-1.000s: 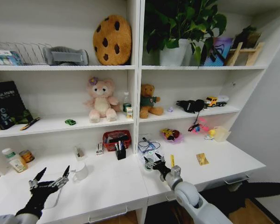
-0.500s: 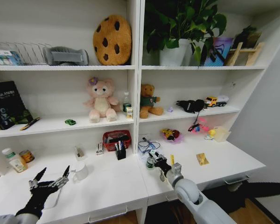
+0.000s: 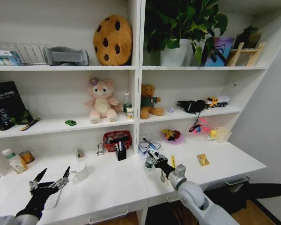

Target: Organize the objects on the table.

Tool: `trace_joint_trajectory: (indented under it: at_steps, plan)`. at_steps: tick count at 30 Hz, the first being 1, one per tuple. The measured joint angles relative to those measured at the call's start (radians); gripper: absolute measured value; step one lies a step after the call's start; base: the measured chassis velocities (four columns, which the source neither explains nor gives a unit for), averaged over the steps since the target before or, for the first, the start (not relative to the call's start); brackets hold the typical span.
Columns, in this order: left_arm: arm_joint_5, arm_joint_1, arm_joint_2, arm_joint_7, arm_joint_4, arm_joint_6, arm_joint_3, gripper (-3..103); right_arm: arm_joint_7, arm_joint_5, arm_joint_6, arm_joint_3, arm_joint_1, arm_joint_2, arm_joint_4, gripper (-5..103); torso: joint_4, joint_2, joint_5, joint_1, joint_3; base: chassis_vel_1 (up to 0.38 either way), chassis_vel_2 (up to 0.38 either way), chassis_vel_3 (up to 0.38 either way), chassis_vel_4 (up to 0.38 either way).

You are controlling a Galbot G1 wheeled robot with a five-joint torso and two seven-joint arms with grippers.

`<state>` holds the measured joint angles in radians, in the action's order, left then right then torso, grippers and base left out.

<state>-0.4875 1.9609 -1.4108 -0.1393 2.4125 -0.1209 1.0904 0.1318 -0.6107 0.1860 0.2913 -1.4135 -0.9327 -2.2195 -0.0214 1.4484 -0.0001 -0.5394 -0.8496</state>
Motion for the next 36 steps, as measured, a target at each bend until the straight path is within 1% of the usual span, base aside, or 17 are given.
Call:
trace_joint_trajectory:
  at_steps: [2, 3, 4, 6, 7, 8, 9, 10, 12, 13, 15, 18, 23, 25, 26, 28, 36]
  plan:
    - [0.0, 0.0, 0.0, -0.001, 0.0, 0.0, 0.0, 100, 0.012, 0.02, -0.003, 0.078, -0.13, -0.005, -0.079, 30, 0.0002, 0.0, 0.0001, 0.0, 0.0, 0.0, 0.0, 0.0, 0.0]
    - [0.0, 0.0, 0.0, 0.0, 0.0, 0.0, 0.0, 100, 0.012, 0.067, -0.024, 0.139, -0.26, -0.024, -0.13, 30, -0.0001, 0.0, 0.0002, 0.0, 0.0, 0.0, 0.0, 0.0, 0.0]
    - [0.0, 0.0, 0.0, 0.0, 0.0, 0.0, 0.0, 100, 0.012, 0.067, -0.024, 0.139, -0.26, -0.024, -0.13, 30, -0.0001, 0.0, 0.0002, 0.0, 0.0, 0.0, 0.0, 0.0, 0.0]
    - [0.0, 0.0, 0.0, 0.0, 0.0, 0.0, 0.0, 100, -0.006, 0.16, -0.081, 0.213, -0.433, -0.07, -0.174, 30, -0.0004, 0.0, 0.0, 0.0, 0.0, 0.0, 0.0, 0.0, 0.0]
    - [0.0, 0.0, 0.0, 0.0, 0.0, 0.0, 0.0, 100, -0.006, 0.16, -0.081, 0.213, -0.433, -0.07, -0.174, 30, -0.0004, 0.0, 0.0, 0.0, 0.0, 0.0, 0.0, 0.0, 0.0]
    - [0.0, 0.0, 0.0, 0.0, 0.0, 0.0, 0.0, 100, -0.021, 0.199, -0.11, 0.243, -0.495, -0.094, -0.179, 30, -0.0004, 0.0, -0.0001, 0.0, 0.0, 0.0, 0.0, 0.0, 0.0]
    - [0.0, 0.0, 0.0, 0.0, 0.0, 0.0, 0.0, 100, -0.045, 0.247, -0.172, 0.282, -0.591, -0.133, -0.171, 30, -0.0004, 0.0, 0.0, 0.0, 0.0, 0.0, 0.0, 0.0, 0.0]
    - [0.0, 0.0, 0.0, 0.0, 0.0, 0.0, 0.0, 100, -0.045, 0.247, -0.172, 0.282, -0.591, -0.133, -0.171, 30, -0.0004, 0.0, 0.0, 0.0, 0.0, 0.0, 0.0, 0.0, 0.0]
    - [0.0, 0.0, 0.0, 0.0, 0.0, 0.0, 0.0, 100, -0.055, 0.28, -0.261, 0.314, -0.72, -0.152, -0.132, 30, 0.0001, 0.0, 0.0001, 0.0, 0.0, 0.0, 0.0, 0.0, 0.0]
    - [0.0, 0.0, 0.0, 0.0, 0.0, 0.0, 0.0, 100, -0.055, 0.28, -0.261, 0.314, -0.72, -0.152, -0.132, 30, 0.0001, 0.0, 0.0001, 0.0, 0.0, 0.0, 0.0, 0.0, 0.0]
    - [0.0, 0.0, 0.0, 0.0, 0.0, 0.0, 0.0, 100, -0.07, 0.313, -0.322, 0.328, -0.815, -0.153, -0.098, 30, 0.0002, 0.0, 0.0001, 0.0, 0.0, 0.0, 0.0, 0.0, 0.0]
    - [0.0, 0.0, 0.0, 0.0, 0.0, 0.0, 0.0, 100, -0.08, 0.366, -0.367, 0.329, -0.872, -0.176, -0.058, 30, 0.0002, 0.0, 0.0003, 0.0, 0.0, 0.0, 0.0, 0.0, 0.0]
    - [0.0, 0.0, 0.0, 0.0, 0.0, 0.0, 0.0, 100, -0.087, 0.407, -0.403, 0.316, -0.91, -0.196, 0.001, 30, 0.0002, 0.0, -0.0003, 0.0, 0.0, 0.0, 0.0, 0.0, 0.0]
    - [0.0, 0.0, 0.0, 0.0, 0.0, 0.0, 0.0, 100, -0.09, 0.418, -0.412, 0.28, -0.867, -0.221, 0.122, 30, 0.0001, 0.0, 0.0, 0.0, 0.0, 0.0, 0.0, 0.0, 0.0]
    - [0.0, 0.0, 0.0, 0.0, 0.0, 0.0, 0.0, 100, -0.09, 0.418, -0.412, 0.28, -0.867, -0.221, 0.122, 30, 0.0001, 0.0, 0.0, 0.0, 0.0, 0.0, 0.0, 0.0, 0.0]
    - [0.0, 0.0, 0.0, 0.0, 0.0, 0.0, 0.0, 100, -0.09, 0.396, -0.39, 0.241, -0.782, -0.241, 0.274, 30, 0.0, 0.0, 0.0004, 0.0, 0.0, 0.0, 0.0, 0.0, 0.0]
    - [0.0, 0.0, 0.0, 0.0, 0.0, 0.0, 0.0, 100, -0.096, 0.368, -0.378, 0.209, -0.599, -0.27, 0.536, 30, 0.0003, 0.0, 0.0003, 0.0, 0.0, 0.0, 0.0, 0.0, 0.0]
